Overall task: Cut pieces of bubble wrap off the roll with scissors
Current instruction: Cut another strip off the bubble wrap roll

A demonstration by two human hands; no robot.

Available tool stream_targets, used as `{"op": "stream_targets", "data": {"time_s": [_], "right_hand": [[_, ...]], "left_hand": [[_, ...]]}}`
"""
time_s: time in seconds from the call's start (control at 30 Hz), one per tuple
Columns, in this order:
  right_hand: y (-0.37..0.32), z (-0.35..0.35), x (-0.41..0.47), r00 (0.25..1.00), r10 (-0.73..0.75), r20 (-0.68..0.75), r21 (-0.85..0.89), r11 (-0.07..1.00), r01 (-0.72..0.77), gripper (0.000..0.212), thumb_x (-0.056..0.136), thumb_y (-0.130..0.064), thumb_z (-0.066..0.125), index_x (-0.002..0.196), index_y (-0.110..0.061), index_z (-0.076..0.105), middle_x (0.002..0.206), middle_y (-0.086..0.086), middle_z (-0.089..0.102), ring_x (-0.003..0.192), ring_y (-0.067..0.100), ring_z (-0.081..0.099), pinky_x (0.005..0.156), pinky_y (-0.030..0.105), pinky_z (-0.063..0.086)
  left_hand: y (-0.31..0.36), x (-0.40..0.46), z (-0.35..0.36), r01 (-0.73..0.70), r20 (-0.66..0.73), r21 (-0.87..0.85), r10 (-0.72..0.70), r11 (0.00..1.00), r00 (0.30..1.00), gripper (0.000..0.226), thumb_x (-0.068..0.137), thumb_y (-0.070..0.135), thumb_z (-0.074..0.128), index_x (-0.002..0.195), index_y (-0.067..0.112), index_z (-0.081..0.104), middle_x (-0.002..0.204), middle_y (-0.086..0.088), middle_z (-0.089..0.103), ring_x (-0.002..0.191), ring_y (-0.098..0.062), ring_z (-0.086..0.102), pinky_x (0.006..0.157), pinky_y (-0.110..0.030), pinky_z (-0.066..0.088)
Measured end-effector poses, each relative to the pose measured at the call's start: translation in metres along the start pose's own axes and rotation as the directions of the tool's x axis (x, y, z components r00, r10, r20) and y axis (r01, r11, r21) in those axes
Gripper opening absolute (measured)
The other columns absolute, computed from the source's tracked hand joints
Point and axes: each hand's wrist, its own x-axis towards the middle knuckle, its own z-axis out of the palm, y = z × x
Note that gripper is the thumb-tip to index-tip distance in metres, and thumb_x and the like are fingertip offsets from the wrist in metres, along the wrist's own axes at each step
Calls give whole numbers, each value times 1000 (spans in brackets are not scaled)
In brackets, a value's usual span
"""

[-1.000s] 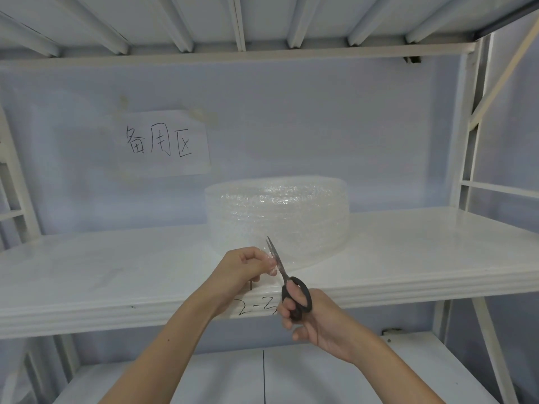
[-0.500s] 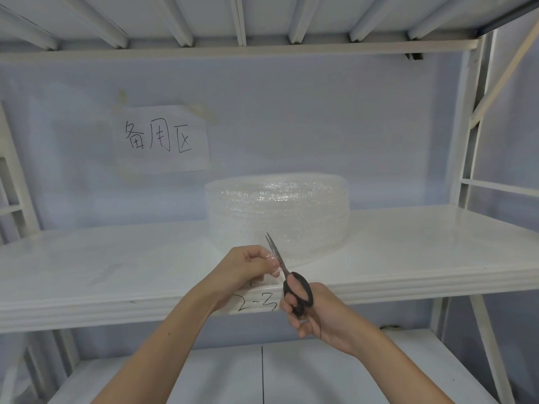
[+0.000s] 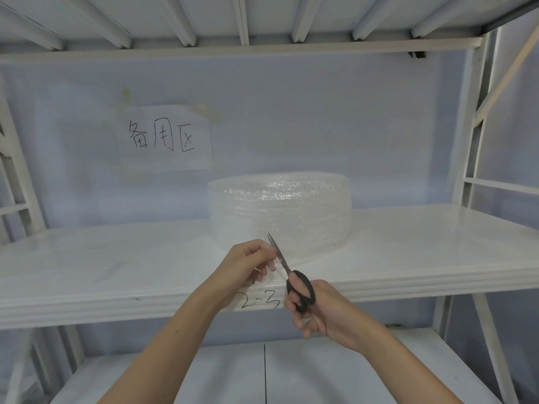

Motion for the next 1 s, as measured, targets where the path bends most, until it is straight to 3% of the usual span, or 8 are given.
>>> {"op": "stream_targets", "data": {"time_s": [0.17, 0.5, 0.7, 0.83, 1.0], "right_hand": [[0, 2, -2, 998, 49, 38, 50, 997, -51, 47, 79, -60, 57, 70, -14, 49, 71, 2, 51, 49, 17, 48, 39, 24, 45], [0, 1, -5, 997, 67, 40, 30, 997, -68, 50, 77, -62, 59, 73, -13, 49, 73, 1, 51, 50, 17, 47, 37, 23, 44], [0, 2, -6, 995, 91, 32, 48, 995, -92, 50, 77, -61, 58, 74, -13, 48, 72, 1, 51, 49, 17, 47, 35, 23, 43], [1, 2, -8, 994, 103, 40, 48, 993, -105, 49, 78, -61, 57, 74, -13, 48, 72, 1, 50, 48, 17, 47, 35, 23, 44], [-1, 5, -4, 993, 115, 39, 77, 990, -118, 52, 77, -64, 60, 73, -13, 50, 71, 0, 52, 48, 16, 48, 35, 22, 44]], "left_hand": [[1, -1, 0, 3, -4, -16, -3, 1000, 1000, 19, 94, 22, 61, 78, 15, 66, 68, 3, 64, 56, -12, 48, 55, -23, 36], [3, -4, 0, -4, 11, -34, 4, 999, 1000, 34, 95, 25, 62, 61, 23, 67, 61, 3, 61, 52, -7, 48, 52, -16, 38], [2, -4, 0, -1, 8, -42, 1, 999, 1000, 26, 95, 23, 63, 70, 14, 65, 61, 2, 62, 52, -8, 47, 51, -16, 39], [0, -3, -1, 4, -30, -59, -6, 998, 1000, 29, 92, 25, 66, 63, 20, 67, 64, -1, 63, 53, -11, 47, 56, -26, 35], [0, -2, -1, -3, -18, -63, 1, 998, 1000, 24, 91, 21, 66, 69, 14, 66, 60, -1, 60, 51, -12, 46, 52, -20, 37]]}}
